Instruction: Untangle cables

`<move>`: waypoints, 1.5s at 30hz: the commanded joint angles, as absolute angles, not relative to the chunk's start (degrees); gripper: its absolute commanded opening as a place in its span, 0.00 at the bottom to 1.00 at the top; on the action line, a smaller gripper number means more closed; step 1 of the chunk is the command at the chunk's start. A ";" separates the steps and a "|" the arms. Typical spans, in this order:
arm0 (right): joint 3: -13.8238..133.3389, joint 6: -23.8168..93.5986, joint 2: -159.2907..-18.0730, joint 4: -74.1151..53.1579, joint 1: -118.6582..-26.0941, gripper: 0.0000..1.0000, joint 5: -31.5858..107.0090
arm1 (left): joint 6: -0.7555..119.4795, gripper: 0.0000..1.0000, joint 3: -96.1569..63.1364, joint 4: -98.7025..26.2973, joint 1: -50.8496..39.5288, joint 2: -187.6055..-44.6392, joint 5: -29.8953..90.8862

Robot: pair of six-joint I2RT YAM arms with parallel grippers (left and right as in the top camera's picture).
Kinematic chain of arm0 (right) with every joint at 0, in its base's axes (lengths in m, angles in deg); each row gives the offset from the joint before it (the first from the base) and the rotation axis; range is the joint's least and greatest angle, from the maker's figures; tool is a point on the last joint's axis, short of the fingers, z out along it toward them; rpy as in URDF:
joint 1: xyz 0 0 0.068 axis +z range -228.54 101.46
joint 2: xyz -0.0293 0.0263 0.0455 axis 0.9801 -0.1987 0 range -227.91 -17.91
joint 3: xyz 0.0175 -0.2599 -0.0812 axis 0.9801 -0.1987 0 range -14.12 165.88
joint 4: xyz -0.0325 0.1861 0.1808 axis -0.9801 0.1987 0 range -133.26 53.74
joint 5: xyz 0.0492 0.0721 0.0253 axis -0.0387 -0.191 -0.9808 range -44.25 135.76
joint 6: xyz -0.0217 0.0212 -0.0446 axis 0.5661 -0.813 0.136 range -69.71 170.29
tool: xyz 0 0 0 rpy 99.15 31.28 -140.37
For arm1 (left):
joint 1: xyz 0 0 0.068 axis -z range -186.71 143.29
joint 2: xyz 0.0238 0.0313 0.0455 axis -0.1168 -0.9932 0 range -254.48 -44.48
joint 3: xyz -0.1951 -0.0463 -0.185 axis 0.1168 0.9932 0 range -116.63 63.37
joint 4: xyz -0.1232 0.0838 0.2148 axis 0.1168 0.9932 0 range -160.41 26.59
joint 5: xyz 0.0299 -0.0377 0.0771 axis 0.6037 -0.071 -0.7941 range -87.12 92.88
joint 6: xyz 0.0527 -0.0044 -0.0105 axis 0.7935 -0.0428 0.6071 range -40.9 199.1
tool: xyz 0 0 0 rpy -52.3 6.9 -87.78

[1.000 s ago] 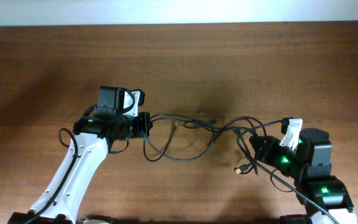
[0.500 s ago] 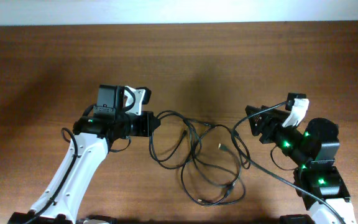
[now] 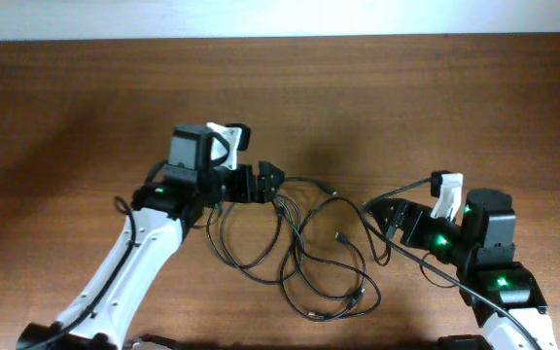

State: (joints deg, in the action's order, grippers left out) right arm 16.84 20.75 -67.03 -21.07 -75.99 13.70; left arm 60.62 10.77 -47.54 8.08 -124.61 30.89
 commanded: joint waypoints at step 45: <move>20.78 30.96 -83.43 -49.39 -61.50 0.92 6.51 | 34.13 0.00 2.31 -97.94 12.60 -109.69 60.37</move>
State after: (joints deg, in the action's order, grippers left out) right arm 19.97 33.54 -79.99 -45.29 -63.27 6.12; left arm 41.14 3.58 -93.54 12.75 -110.45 56.68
